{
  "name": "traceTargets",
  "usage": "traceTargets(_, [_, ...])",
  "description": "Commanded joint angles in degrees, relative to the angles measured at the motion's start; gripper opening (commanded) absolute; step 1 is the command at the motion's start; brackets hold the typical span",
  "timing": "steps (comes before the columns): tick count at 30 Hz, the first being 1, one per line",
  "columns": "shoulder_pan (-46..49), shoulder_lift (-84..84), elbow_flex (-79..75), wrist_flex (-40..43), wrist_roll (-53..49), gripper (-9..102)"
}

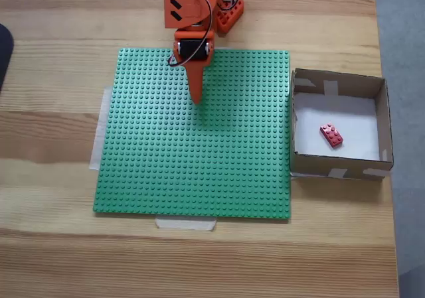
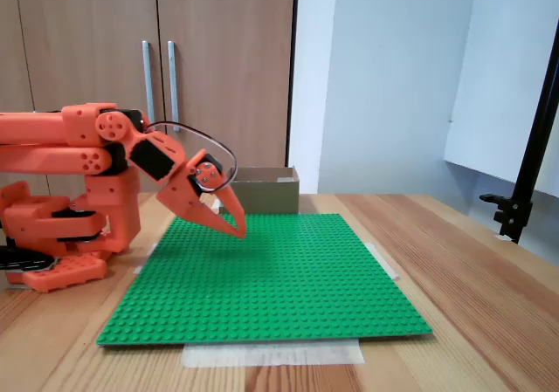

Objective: Pick the red lego block and put it in the box.

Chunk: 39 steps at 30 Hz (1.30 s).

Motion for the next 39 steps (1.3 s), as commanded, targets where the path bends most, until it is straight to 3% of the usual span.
traceTargets(1, [0.26, 1.49, 1.14, -0.26, -0.79, -1])
traceTargets(39, [0.18, 1.49, 3.08, -0.53, -1.32, -1])
